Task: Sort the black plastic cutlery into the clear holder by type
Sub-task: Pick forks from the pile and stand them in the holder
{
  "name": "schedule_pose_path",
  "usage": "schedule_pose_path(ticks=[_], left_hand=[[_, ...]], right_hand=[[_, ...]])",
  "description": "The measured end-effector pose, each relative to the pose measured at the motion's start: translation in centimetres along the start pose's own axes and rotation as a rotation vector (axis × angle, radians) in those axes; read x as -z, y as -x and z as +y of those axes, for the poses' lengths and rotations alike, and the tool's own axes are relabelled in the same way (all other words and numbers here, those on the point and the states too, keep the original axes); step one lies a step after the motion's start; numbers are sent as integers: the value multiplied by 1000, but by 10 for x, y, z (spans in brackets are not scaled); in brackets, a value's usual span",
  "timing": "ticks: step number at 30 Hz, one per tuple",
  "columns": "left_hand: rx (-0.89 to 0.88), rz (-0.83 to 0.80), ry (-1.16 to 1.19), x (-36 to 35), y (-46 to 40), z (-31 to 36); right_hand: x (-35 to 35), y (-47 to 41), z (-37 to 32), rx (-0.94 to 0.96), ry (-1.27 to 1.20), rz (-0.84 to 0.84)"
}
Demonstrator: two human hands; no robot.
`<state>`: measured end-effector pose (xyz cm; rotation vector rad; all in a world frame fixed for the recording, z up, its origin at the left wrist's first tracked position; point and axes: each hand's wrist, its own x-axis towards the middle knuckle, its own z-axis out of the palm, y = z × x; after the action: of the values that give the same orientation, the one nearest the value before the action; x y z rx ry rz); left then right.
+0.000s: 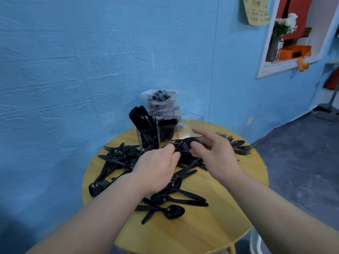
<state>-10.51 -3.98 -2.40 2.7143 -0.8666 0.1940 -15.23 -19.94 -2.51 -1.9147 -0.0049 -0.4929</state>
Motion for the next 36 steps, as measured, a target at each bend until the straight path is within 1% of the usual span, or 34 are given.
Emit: schedule_pose_path(ticks=[1,3,5,6,8,11,13,14,17,20,22,24,25,27,29,30,31,34,36], left_hand=[[-10,34,-3,1,-4,-3],[-27,144,26,5,-15,-12],[-12,232,39,9,-31,-27],[-3,264,7,10,-40,-36],[0,337,-83,11,-56,-57],[-2,373,-165,11,-75,-77],[-5,363,-216,9,-86,-83],[-14,361,-242,7,-91,-85],[-51,372,-306,-1,-103,-89],[-77,403,-344,-5,-115,-96],[-92,382,-378,-3,-124,-97],[-119,326,-393,1,-131,-94],[-130,304,-392,2,-135,-93],[-152,289,-392,1,-139,-94],[-167,321,-359,-2,-140,-96],[-179,352,-348,-4,-140,-98],[-184,379,-347,-6,-140,-101],[-192,446,-354,-12,-143,-107],[-209,482,-356,-14,-143,-109]], right_hand=[[-3,-4,-4,-14,-100,15],[-6,-18,-11,21,-164,83],[-5,-42,-16,96,-155,239],[-3,-58,-17,145,-125,326],[0,-90,-19,270,0,431],[-4,-126,-16,464,245,439],[-13,-142,-6,556,371,384],[-18,-149,0,570,429,346],[-35,-162,16,520,564,171],[-50,-168,25,433,707,-123],[-56,-171,28,359,685,-235],[-55,-177,30,264,559,-236],[-54,-183,31,209,479,-199],[-50,-195,34,127,375,-50],[-46,-209,37,94,438,111],[-45,-215,38,77,506,147],[-46,-221,40,50,572,142],[-54,-234,43,-59,706,37],[-59,-239,45,-74,752,-15]])
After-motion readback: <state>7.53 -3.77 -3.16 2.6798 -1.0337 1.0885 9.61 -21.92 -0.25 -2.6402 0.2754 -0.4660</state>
